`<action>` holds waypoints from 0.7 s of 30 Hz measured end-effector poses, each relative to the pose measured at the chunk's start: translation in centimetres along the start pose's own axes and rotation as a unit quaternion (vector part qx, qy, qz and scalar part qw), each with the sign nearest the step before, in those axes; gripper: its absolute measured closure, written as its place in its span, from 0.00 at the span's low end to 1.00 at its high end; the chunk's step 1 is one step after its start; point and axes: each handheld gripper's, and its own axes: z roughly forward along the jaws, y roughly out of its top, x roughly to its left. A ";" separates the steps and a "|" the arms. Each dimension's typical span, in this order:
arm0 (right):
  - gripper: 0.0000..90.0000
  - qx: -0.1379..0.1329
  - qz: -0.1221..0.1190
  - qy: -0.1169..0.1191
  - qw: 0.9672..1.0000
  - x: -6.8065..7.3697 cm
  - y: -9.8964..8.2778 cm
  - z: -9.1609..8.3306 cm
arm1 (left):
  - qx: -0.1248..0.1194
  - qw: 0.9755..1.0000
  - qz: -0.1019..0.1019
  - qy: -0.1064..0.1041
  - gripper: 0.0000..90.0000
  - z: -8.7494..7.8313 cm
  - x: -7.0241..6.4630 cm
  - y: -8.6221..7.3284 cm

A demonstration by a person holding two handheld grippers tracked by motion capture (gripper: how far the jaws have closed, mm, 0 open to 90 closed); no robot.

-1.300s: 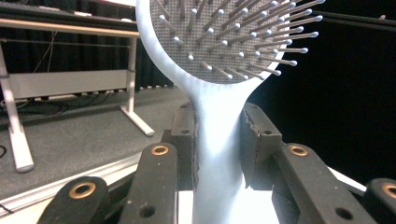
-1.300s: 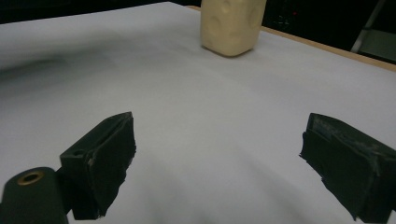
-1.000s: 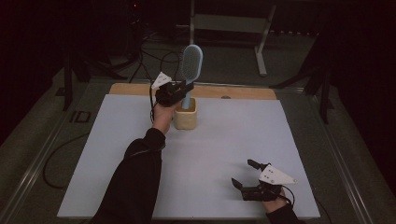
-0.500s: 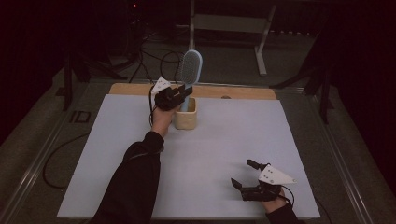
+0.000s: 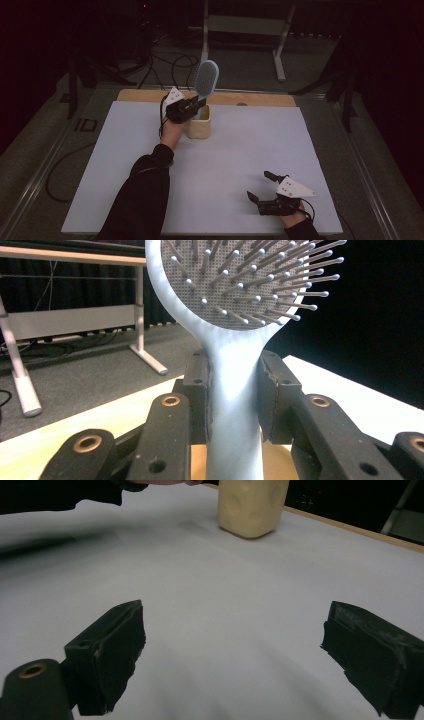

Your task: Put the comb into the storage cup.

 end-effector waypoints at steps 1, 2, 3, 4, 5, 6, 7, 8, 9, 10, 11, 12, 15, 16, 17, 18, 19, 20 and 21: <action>0.11 0.000 0.000 0.000 1.000 0.0 0.0 0.0 | -0.005 1.000 -0.005 -0.003 0.74 -0.1 0.1 -0.1; 0.11 0.001 0.001 0.001 1.000 0.0 0.0 0.0 | -0.001 1.000 -0.023 0.004 0.57 -0.1 0.1 0.0; 0.11 0.002 0.000 0.000 1.000 0.0 0.0 0.0 | 0.004 0.999 -0.041 0.009 0.40 -0.1 0.2 0.1; 0.11 0.003 0.000 0.000 1.000 0.1 0.0 0.0 | 0.011 0.999 -0.038 0.003 0.29 -0.1 0.4 0.1; 0.11 0.003 0.000 0.000 1.000 0.1 0.0 0.0 | 0.005 1.000 -0.029 -0.005 0.17 -0.2 0.4 0.1; 0.11 0.003 -0.001 0.000 1.000 0.1 0.0 0.0 | 0.010 1.000 -0.027 -0.006 0.14 -0.2 0.4 0.2; 0.11 0.003 -0.001 0.000 1.000 0.1 0.0 0.0 | 0.016 0.999 -0.030 -0.011 0.09 -0.1 0.5 0.3; 0.11 0.002 -0.001 -0.001 1.000 0.1 0.0 0.1 | 0.029 0.999 -0.028 -0.009 0.05 0.0 0.5 0.3; 0.11 0.002 -0.001 -0.001 1.000 0.1 0.0 0.1 | 0.029 0.999 -0.028 -0.009 0.02 0.0 0.5 0.3; 0.11 0.002 -0.001 0.000 1.000 0.1 0.0 0.1 | 0.032 0.999 -0.016 -0.008 0.02 0.0 0.3 0.4; 0.11 0.001 -0.001 0.001 1.000 0.0 0.0 0.1 | 0.036 0.999 -0.014 -0.009 0.00 0.1 0.2 0.4; 0.11 0.001 0.000 0.000 1.000 0.1 0.0 0.1 | 0.038 0.999 -0.010 -0.011 0.00 0.1 0.1 0.4; 0.11 0.002 0.000 0.000 1.000 0.1 0.0 0.0 | 0.051 0.999 -0.004 -0.016 0.00 0.3 -0.1 0.4; 0.11 0.002 0.000 0.000 1.000 0.1 0.0 0.0 | 0.053 0.998 -0.002 -0.016 0.00 0.3 -0.2 0.4; 0.11 0.002 0.000 0.000 1.000 0.1 0.0 0.0 | 0.055 0.998 -0.001 -0.017 0.00 0.3 -0.2 0.4; 0.11 0.002 0.000 0.000 1.000 0.1 0.0 0.0 | 0.057 0.998 -0.001 -0.018 0.00 0.3 -0.2 0.5; 0.11 0.000 0.000 0.000 1.000 0.1 0.0 0.1 | 0.057 0.998 0.003 -0.017 0.00 0.3 -0.3 0.5; 0.11 0.000 -0.001 0.000 1.000 0.1 0.0 0.1 | 0.058 0.998 0.003 -0.018 0.00 0.2 -0.3 0.6; 0.11 0.001 -0.001 0.000 1.000 0.1 0.0 0.1 | 0.060 0.998 0.002 -0.018 0.00 0.2 -0.3 0.6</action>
